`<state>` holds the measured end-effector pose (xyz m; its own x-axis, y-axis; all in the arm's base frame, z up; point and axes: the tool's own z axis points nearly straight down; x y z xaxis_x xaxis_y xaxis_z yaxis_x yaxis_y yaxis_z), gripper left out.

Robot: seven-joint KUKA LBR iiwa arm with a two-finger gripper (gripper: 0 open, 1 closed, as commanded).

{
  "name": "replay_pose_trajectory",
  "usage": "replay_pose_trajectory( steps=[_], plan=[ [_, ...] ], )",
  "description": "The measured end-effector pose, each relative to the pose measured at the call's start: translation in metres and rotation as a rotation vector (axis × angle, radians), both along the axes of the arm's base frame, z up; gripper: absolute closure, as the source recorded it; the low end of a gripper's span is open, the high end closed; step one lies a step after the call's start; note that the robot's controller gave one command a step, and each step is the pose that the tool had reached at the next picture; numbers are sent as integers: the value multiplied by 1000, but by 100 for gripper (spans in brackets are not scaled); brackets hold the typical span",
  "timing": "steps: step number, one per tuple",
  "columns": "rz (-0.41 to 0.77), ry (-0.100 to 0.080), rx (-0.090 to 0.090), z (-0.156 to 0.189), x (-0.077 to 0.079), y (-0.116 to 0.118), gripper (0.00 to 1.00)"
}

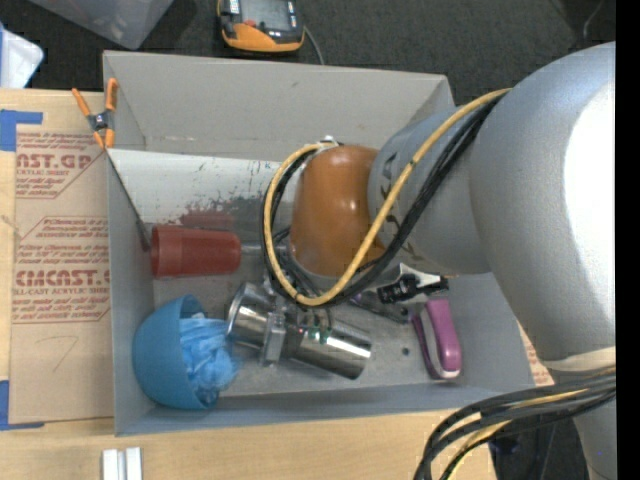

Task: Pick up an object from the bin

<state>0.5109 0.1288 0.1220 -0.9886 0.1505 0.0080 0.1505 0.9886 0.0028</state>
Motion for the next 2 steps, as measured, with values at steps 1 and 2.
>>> replay_pose_trajectory(
  steps=[1,2],
  plan=[
    [28,11,-3,101,-1,-3,100],
    [23,11,-3,66,-1,0,100]
  ],
)
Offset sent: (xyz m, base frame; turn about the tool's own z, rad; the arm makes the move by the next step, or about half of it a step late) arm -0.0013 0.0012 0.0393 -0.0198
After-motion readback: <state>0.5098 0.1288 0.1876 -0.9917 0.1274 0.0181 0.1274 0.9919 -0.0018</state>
